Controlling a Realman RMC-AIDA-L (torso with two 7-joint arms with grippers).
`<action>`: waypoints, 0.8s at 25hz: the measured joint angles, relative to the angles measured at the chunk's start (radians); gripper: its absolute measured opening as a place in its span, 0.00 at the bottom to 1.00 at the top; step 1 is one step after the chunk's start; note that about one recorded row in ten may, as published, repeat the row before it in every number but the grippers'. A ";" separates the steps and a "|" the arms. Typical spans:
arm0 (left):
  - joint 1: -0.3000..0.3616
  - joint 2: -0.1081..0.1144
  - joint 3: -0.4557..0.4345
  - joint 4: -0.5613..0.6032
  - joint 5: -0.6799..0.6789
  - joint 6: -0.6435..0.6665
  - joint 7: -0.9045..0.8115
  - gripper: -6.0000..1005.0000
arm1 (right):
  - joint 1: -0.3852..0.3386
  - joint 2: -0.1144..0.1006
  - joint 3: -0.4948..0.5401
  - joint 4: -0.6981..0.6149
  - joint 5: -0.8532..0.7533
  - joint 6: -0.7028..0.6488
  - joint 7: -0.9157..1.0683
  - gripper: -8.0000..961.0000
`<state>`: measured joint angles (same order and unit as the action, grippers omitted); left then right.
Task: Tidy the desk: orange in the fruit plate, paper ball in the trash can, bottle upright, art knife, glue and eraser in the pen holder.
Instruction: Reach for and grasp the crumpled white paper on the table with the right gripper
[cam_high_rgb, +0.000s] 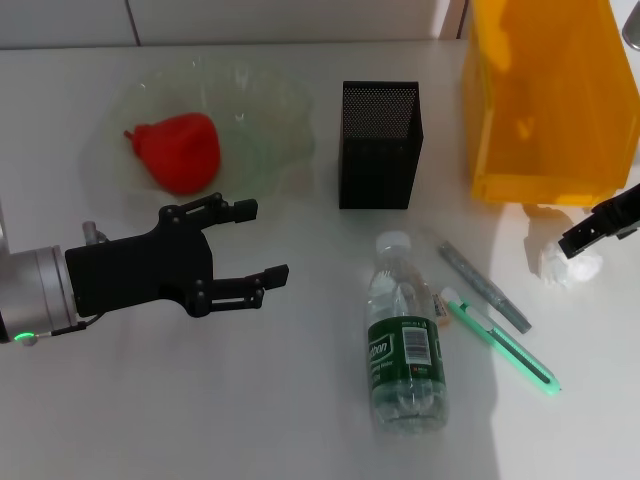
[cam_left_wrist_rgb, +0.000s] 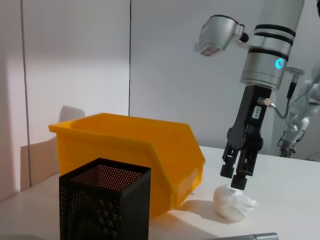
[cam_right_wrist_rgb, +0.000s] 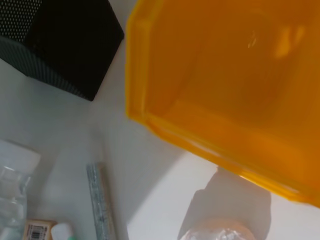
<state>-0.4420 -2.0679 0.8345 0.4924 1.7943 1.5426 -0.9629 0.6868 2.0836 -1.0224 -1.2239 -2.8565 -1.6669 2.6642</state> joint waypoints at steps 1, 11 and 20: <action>0.000 0.000 0.000 0.000 0.000 0.000 0.000 0.86 | 0.003 0.000 -0.005 0.013 0.000 0.010 0.001 0.74; 0.002 0.000 0.001 0.000 0.001 0.002 0.000 0.86 | 0.037 -0.001 -0.036 0.126 -0.002 0.091 0.002 0.72; 0.004 0.000 0.002 0.001 0.001 0.001 0.001 0.86 | 0.061 -0.002 -0.036 0.218 0.008 0.127 -0.005 0.70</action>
<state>-0.4381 -2.0677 0.8363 0.4932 1.7951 1.5437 -0.9617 0.7474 2.0812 -1.0588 -1.0063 -2.8485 -1.5396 2.6595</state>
